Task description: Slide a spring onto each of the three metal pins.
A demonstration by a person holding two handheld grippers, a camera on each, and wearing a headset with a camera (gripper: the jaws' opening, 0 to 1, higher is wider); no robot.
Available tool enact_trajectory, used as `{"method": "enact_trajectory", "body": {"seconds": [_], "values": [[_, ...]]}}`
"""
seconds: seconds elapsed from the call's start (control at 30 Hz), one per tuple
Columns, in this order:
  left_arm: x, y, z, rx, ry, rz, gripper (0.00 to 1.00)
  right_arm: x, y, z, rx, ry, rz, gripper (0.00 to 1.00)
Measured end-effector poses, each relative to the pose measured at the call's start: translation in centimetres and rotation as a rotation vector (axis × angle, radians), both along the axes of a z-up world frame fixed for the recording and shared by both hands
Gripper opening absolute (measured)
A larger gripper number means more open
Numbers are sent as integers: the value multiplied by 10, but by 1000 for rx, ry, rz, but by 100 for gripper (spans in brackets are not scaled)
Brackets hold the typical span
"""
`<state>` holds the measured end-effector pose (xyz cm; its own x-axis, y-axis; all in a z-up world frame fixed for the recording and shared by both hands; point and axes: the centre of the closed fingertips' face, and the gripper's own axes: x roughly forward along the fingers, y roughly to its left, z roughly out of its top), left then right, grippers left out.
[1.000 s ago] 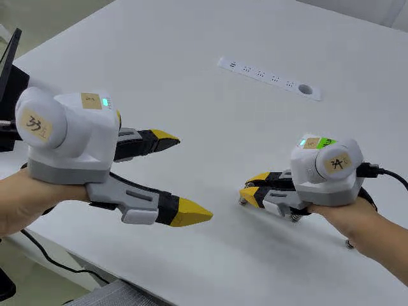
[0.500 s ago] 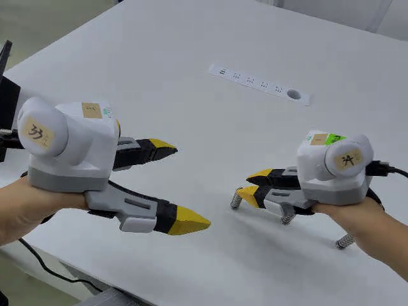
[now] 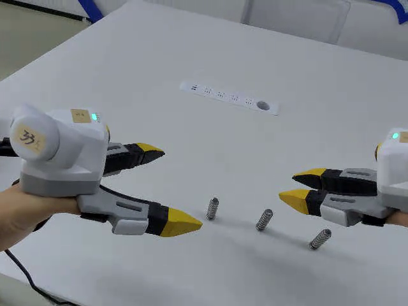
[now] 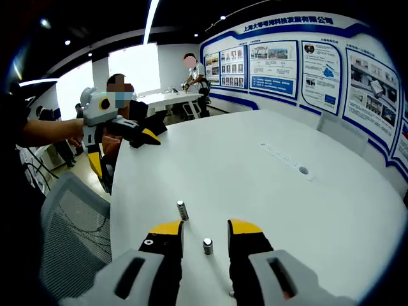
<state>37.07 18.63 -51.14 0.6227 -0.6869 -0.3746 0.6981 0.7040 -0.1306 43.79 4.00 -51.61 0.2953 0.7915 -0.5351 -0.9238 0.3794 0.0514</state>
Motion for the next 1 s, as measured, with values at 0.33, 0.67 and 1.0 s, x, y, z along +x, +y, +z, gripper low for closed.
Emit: {"method": "enact_trajectory", "body": {"seconds": [0.33, 0.67, 1.0], "values": [[9, -7, 19, -48, -11, -2, 96, -19, -62, 7, 27, 18, -57, 44], [17, -17, 29, 31, -22, -75, 98, -31, -87, 15, 21, -58, -53, 64], [12, -20, 25, 38, 11, -89, 100, -36, -93, 9, -21, -68, -37, 81]]}}
